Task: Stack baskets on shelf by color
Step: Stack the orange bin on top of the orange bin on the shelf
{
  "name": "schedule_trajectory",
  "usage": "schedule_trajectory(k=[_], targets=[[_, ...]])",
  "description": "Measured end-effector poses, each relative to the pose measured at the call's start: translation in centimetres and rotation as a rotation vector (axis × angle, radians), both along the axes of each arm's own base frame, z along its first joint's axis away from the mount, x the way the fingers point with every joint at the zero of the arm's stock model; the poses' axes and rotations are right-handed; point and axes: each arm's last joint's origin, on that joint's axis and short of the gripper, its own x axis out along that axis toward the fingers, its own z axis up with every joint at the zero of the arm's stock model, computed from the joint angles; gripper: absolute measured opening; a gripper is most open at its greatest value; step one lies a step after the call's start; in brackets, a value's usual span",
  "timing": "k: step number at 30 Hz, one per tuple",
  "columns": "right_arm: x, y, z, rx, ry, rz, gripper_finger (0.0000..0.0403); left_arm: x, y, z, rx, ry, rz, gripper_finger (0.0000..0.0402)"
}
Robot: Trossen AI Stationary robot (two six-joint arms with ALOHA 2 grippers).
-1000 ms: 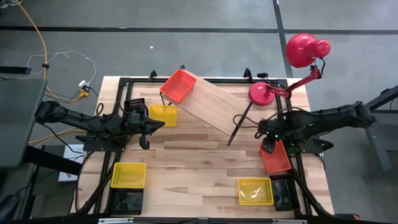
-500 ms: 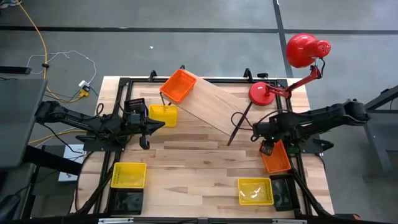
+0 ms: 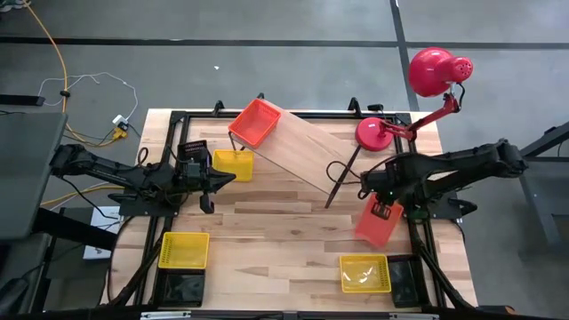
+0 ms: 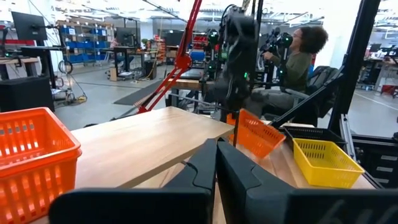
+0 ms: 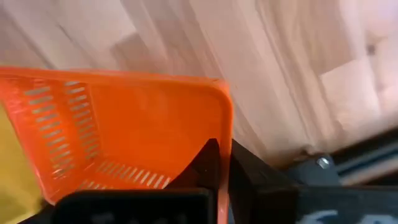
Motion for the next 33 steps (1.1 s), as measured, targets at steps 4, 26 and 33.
schedule_trajectory(k=[4, 26, 33], targets=[[0.5, 0.6, 4.6, 0.006, -0.079, -0.019, 0.0003, 0.0, 0.0, 0.0, 0.0, 0.0, 0.001, 0.0], [18.4, 1.1, 16.2, -0.264, -0.728, 0.157, 0.0, 0.0, -0.3, 0.0, -0.029, -0.008, -0.021, 0.0], [23.3, -4.6, 18.5, -0.354, -0.814, 0.065, 0.0, 0.0, -0.8, 0.0, -0.026, -0.007, -0.057, 0.0]])
